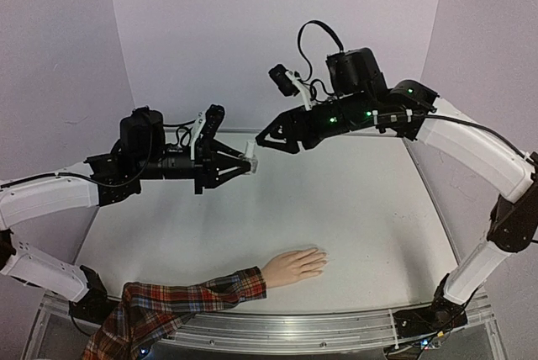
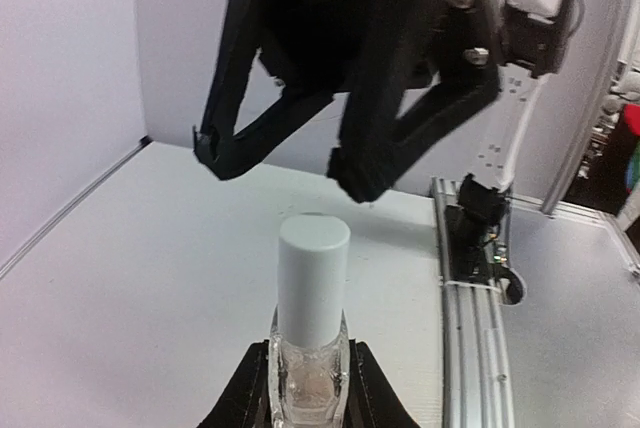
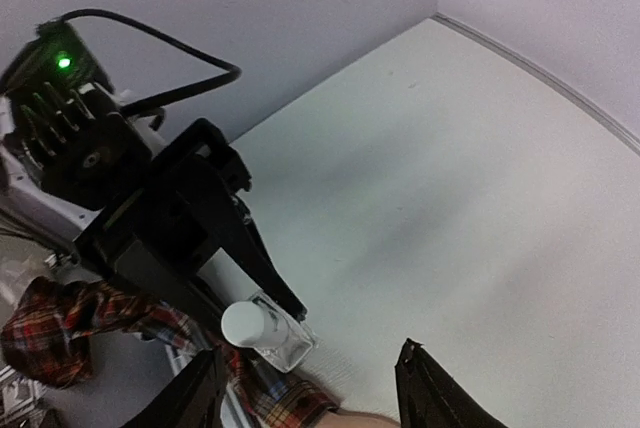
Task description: Paint the nails
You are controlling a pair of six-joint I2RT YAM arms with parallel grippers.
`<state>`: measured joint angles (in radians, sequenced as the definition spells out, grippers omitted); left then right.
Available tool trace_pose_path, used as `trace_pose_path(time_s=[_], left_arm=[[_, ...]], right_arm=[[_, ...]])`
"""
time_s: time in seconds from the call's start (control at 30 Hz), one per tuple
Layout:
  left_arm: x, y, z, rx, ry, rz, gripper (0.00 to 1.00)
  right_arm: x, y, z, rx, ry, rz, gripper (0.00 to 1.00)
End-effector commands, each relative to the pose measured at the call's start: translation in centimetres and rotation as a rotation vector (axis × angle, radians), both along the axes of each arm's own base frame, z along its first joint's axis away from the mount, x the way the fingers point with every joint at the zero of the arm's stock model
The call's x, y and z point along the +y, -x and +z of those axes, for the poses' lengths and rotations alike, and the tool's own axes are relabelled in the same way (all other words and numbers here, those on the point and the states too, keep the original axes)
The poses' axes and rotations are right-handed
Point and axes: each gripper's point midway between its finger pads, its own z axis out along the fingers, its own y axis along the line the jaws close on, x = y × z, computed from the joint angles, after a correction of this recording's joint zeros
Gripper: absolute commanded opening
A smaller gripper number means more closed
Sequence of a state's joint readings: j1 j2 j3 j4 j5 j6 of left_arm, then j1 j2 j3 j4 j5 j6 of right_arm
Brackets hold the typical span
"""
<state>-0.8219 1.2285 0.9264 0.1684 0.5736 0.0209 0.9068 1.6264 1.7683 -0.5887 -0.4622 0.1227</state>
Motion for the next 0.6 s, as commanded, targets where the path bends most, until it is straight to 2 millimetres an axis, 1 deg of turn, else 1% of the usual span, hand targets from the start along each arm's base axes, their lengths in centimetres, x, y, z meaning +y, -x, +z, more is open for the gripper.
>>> trace_pose_path(time_s=[0.0, 0.07, 0.17, 0.27, 0.33, 0.47, 0.57], left_arm=[[-0.1, 4.5, 3.2, -0.018, 0.093, -0.255, 0.00], [-0.3, 4.8, 3.6, -0.011, 0.100, -0.284, 0.00], [-0.4, 5.3, 3.9, -0.008, 0.105, -0.318, 0.00], [-0.4, 5.4, 4.1, -0.006, 0.109, -0.330, 0.00], [-0.4, 5.5, 4.3, -0.006, 0.115, -0.337, 0.00], [-0.4, 5.7, 4.7, -0.009, 0.125, -0.351, 0.00], [-0.4, 5.8, 5.0, -0.013, 0.129, -0.355, 0.00]], right_arm=[[1.2, 5.3, 2.3, -0.018, -0.131, 0.333, 0.51], [1.5, 5.7, 2.5, -0.012, -0.147, 0.359, 0.48], [1.7, 6.3, 2.9, -0.004, -0.168, 0.401, 0.46], [1.9, 6.6, 3.2, 0.006, -0.187, 0.425, 0.39], [2.1, 6.6, 2.9, 0.021, -0.188, 0.434, 0.36], [2.7, 6.4, 2.3, 0.040, -0.183, 0.443, 0.37], [3.1, 6.4, 2.2, 0.050, -0.189, 0.453, 0.38]])
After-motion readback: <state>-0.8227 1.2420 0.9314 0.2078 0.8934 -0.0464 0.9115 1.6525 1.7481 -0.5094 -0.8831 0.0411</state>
